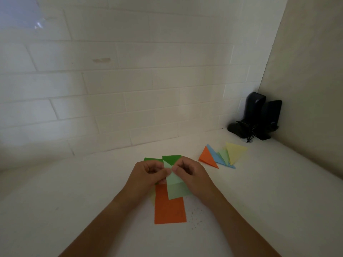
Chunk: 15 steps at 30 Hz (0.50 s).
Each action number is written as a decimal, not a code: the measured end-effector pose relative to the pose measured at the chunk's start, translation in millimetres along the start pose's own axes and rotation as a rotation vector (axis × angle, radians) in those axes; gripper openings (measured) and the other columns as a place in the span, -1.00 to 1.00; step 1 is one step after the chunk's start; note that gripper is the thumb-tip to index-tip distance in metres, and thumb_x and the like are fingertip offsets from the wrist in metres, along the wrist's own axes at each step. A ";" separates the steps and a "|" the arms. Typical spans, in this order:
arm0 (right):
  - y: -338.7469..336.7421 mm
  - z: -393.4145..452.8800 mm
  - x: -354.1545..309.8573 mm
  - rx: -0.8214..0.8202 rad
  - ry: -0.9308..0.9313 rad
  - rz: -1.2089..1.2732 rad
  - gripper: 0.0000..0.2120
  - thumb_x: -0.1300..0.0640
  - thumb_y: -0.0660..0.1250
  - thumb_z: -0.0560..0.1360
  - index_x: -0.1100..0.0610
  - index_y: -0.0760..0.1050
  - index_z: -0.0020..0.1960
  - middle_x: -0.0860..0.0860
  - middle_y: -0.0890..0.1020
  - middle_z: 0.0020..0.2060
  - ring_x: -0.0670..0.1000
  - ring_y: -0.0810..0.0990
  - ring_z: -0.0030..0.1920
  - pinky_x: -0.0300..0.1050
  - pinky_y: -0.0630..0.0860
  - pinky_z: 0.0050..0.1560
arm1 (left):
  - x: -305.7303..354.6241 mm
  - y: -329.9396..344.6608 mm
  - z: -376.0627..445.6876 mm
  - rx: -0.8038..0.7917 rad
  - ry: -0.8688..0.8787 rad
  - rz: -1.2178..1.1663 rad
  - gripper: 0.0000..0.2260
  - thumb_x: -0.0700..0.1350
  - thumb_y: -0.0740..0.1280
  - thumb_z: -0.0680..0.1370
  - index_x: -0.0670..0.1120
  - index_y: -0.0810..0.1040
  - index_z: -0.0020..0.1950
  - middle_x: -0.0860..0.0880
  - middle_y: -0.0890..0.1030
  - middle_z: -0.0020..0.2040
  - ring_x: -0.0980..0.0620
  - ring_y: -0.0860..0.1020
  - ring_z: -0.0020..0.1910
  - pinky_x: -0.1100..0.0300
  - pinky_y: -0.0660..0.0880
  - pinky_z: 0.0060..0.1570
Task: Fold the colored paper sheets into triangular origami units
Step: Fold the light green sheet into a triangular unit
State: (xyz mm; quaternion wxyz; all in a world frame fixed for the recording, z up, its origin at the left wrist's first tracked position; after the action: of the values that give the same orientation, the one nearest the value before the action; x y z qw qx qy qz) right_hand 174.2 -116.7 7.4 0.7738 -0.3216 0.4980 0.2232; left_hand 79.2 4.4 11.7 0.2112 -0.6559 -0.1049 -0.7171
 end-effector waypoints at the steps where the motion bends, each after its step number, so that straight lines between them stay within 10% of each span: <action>1: 0.5 0.0 -0.7 -0.004 -0.007 -0.008 -0.85 0.11 0.37 0.63 0.07 0.55 -0.13 -0.07 0.53 -0.28 -0.07 0.46 -0.23 -0.10 0.38 -0.18 | -1.0 1.2 0.3 -0.008 -0.003 0.001 -0.84 -0.21 0.49 0.56 -0.07 0.71 -0.22 -0.10 0.68 -0.29 0.03 0.62 -0.28 0.22 0.57 -0.16; 15: 3.0 0.5 3.5 -0.019 0.033 0.000 -0.82 0.04 0.36 0.63 0.04 0.55 -0.14 -0.05 0.55 -0.28 -0.06 0.48 -0.22 -0.07 0.38 -0.18 | 4.3 -11.6 2.2 0.117 0.094 0.031 -0.82 -0.19 0.43 0.59 -0.27 0.61 -0.15 -0.29 0.63 -0.17 -0.03 0.59 -0.23 0.08 0.52 -0.16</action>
State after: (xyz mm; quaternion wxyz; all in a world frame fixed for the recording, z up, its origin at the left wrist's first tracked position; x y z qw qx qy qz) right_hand 174.0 -114.2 3.5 0.7623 -0.3327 0.5086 0.2225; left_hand 75.9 14.9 17.6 0.2650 -0.6094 -0.1266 -0.7364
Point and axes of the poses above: each hand's wrist, its own z-axis towards the middle knuckle, its own y-axis out of the palm, x = y × z, the point moved 9 cm from there along z, towards the middle knuckle
